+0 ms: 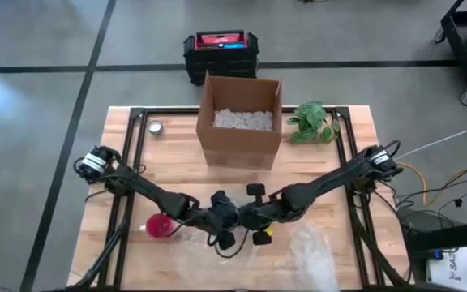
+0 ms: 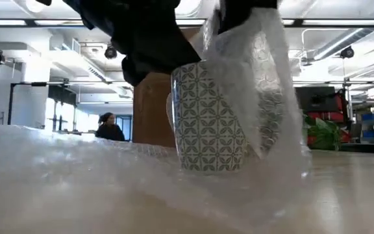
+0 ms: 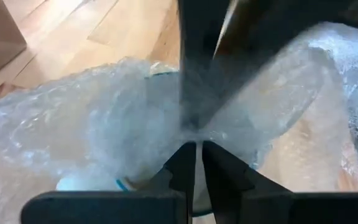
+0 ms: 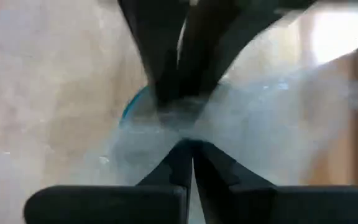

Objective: Wrap mug
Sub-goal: Wrap the white mug with bubble wrap

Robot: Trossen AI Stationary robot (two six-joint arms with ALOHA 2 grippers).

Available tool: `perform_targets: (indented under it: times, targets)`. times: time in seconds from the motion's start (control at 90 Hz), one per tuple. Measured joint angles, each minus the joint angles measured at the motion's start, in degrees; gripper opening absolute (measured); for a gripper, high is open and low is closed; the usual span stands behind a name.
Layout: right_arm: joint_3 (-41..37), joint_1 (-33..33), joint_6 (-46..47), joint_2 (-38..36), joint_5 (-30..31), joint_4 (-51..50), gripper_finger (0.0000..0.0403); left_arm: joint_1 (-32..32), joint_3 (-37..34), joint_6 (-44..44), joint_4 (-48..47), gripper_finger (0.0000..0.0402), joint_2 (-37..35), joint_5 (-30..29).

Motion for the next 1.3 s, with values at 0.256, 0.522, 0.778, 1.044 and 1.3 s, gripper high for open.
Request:
perform_targets:
  times: [0.256, 0.522, 0.778, 1.044, 1.3]
  targets:
    - [0.62, -2.76, -2.86, -1.01, 9.83, -2.38, 0.0000, 0.02, -0.13, 0.60, 1.11, 0.0020, -0.26, 0.56]
    - [-5.36, -4.02, -2.81, 0.40, 2.44, 5.26, 0.0000, 0.00, -0.13, 0.78, 1.19, 0.0020, -0.26, 0.65]
    - [-5.36, -0.03, -0.40, 0.21, 1.18, 8.97, 0.0000, -0.07, -0.13, 1.66, 1.06, 0.0020, -0.28, 1.00]
    - [-7.81, 0.29, 0.70, 4.86, -0.06, 10.09, 0.0000, 0.02, -0.11, 1.47, 1.46, 0.0020, -0.28, 0.88]
    - [-8.18, 0.29, 1.07, 4.87, -0.20, 9.99, 0.0000, -0.11, -0.28, 2.84, -0.81, 0.0020, -3.07, 2.77]
